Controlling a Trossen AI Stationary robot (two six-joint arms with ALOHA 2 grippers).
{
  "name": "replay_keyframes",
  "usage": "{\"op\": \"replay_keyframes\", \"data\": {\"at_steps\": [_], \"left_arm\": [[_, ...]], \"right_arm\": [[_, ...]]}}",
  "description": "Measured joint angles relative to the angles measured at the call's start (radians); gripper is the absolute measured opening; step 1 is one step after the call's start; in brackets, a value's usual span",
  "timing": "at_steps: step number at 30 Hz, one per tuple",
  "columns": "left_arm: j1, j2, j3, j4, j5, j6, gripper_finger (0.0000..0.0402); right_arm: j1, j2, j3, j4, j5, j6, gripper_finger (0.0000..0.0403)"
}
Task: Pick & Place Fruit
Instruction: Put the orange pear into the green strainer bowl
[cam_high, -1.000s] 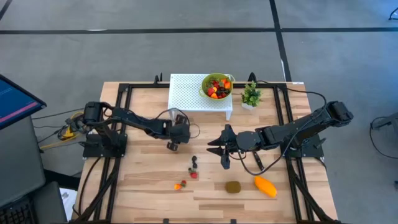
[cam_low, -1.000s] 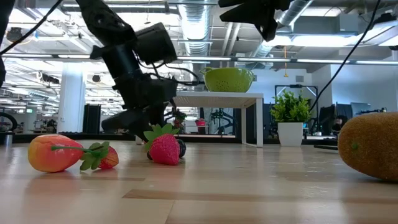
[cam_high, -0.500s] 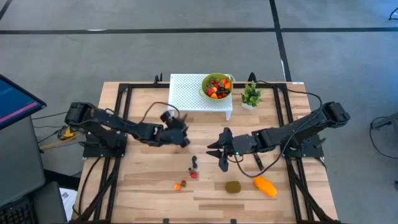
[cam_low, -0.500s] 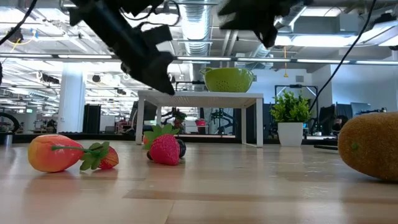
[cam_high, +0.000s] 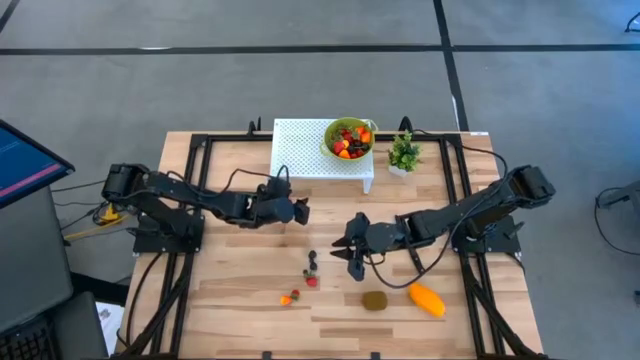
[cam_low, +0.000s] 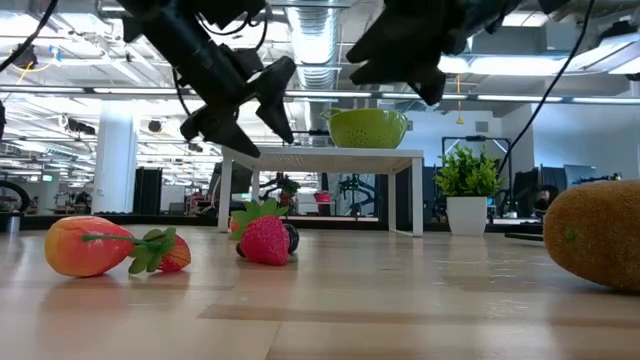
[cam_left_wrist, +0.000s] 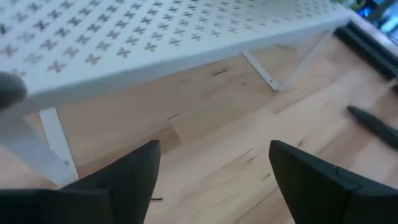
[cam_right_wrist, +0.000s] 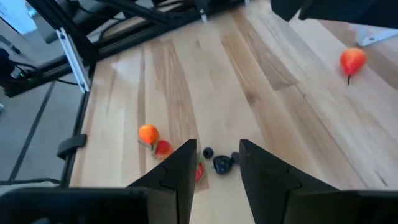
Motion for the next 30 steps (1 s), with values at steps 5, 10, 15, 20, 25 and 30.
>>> {"op": "replay_keyframes", "data": {"at_steps": [5, 10, 15, 20, 25, 30], "left_arm": [[0.021, 0.024, 0.0, -0.032, 0.006, -0.057, 0.0274], [0.055, 0.108, 0.0, -0.052, 0.059, -0.081, 0.025], [0.086, 0.163, 0.0, -0.053, 0.09, -0.082, 0.0238], [0.113, 0.177, 0.0, -0.063, 0.104, -0.022, 0.024], [0.129, 0.177, 0.0, -0.091, 0.103, 0.01, 0.024], [0.136, 0.244, 0.0, -0.088, 0.108, 0.011, 0.0237]], "right_arm": [[0.0, -0.007, 0.001, 0.01, 0.0, 0.0, 0.0115], [-0.001, -0.007, 0.001, 0.021, 0.0, 0.0, 0.0115], [-0.001, -0.007, 0.001, 0.029, -0.003, 0.0, 0.0115], [0.001, -0.007, 0.001, 0.03, -0.003, 0.0, 0.0115], [0.001, -0.007, 0.001, 0.03, -0.003, 0.0, 0.0115], [0.001, -0.007, 0.001, 0.03, -0.003, 0.0, 0.0115]]}}
